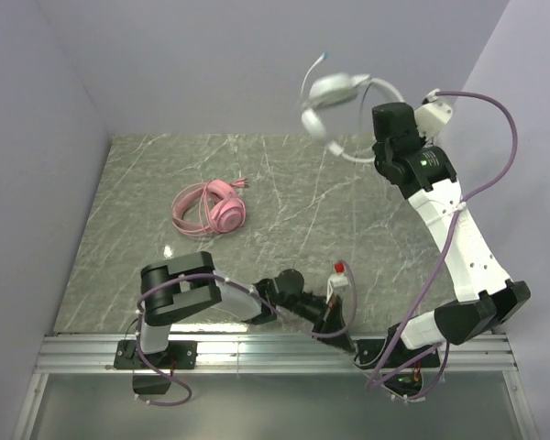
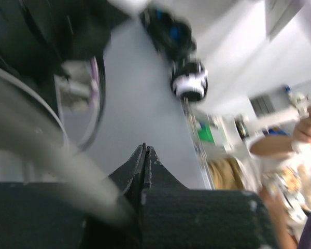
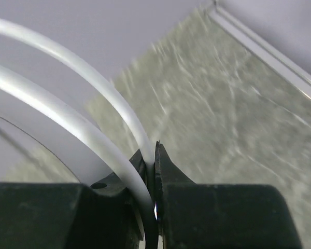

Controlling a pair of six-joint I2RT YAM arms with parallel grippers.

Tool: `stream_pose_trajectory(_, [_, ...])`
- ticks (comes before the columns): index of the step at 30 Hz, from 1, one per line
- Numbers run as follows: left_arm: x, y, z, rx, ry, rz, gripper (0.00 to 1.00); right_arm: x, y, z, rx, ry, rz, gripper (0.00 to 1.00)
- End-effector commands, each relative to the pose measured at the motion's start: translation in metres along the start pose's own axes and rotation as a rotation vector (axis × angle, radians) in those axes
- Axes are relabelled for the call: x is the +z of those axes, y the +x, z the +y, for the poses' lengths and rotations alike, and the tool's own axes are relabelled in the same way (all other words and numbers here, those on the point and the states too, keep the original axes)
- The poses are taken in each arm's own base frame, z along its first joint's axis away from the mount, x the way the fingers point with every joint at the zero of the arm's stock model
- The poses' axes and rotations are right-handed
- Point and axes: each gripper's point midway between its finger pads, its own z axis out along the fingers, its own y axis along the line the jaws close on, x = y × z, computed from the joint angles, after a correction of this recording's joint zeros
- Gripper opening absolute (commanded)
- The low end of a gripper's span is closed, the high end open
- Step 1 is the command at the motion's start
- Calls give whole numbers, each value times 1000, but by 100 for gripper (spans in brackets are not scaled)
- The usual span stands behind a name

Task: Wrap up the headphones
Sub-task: Wrap the headphone cable with the left arm

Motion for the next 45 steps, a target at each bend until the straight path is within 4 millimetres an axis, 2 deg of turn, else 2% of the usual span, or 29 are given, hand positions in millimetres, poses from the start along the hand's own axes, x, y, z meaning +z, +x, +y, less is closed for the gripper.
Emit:
stream_pose_trajectory(1, [5,36,-7,-67,42,133,5,-13,-97,34,414,-115,-272,0])
stream_pose_trajectory(7, [5,27,21,-91,-105,86,2,-3,-98,36,399,-100,-268,0])
stream_pose_trajectory(11, [4,9,19,-43,-180,51,0,5,-88,28,384,-74,-277,0])
stream_pose_trajectory(13, [2,5,16,3,-217,58,1,13,-82,20,377,-36,-292,0])
stream_pose_trajectory(14, [-4,6,18,-12,-293,73,1,15,-81,18,377,-24,-298,0])
stream_pose_trajectory(16, [-4,-3,3,66,-326,83,0,23,-76,9,385,16,-319,0])
stream_pose_trajectory(17, [-11,4,10,49,-408,113,0,24,-75,7,390,23,-331,0])
stream_pose_trajectory(19, [-10,-4,-5,92,-432,113,1,32,-68,1,409,50,-353,0])
stream_pose_trajectory(21, [-13,-2,-10,98,-480,129,0,35,-67,-2,419,57,-372,0])
stream_pose_trajectory(27, [-15,-11,-54,164,-462,150,0,52,-48,-9,381,116,-376,0])
stream_pose_trajectory(29, [-21,-23,-68,201,-487,131,0,55,-41,-13,368,136,-367,0])
stream_pose_trajectory(30, [-22,-38,-78,246,-496,106,0,56,-38,-14,363,139,-364,0])
stream_pose_trajectory(31, [-40,-44,-76,260,-592,98,0,59,-30,-16,349,144,-356,0])
stream_pose_trajectory(32, [-49,-54,-77,285,-641,74,0,57,-29,-18,352,134,-352,0])
stream_pose_trajectory(33, [-60,-72,-82,327,-694,38,0,60,-21,-21,342,136,-343,0])
stream_pose_trajectory(37, [-118,-123,-98,371,-821,-88,1,53,-10,-29,357,96,-325,0])
stream_pose_trajectory(38, [-135,-140,-95,380,-881,-139,1,52,-7,-30,363,89,-320,0])
stream_pose_trajectory(39, [-142,-154,-105,408,-891,-174,0,54,2,-31,359,75,-300,0])
stream_pose_trajectory(41, [-155,-179,-120,439,-891,-239,0,51,6,-33,353,60,-290,0])
stream_pose_trajectory(44, [-162,-203,-133,504,-906,-287,1,50,24,-33,318,47,-252,0])
stream_pose_trajectory(45, [-174,-218,-142,534,-957,-321,1,50,30,-37,297,67,-247,0])
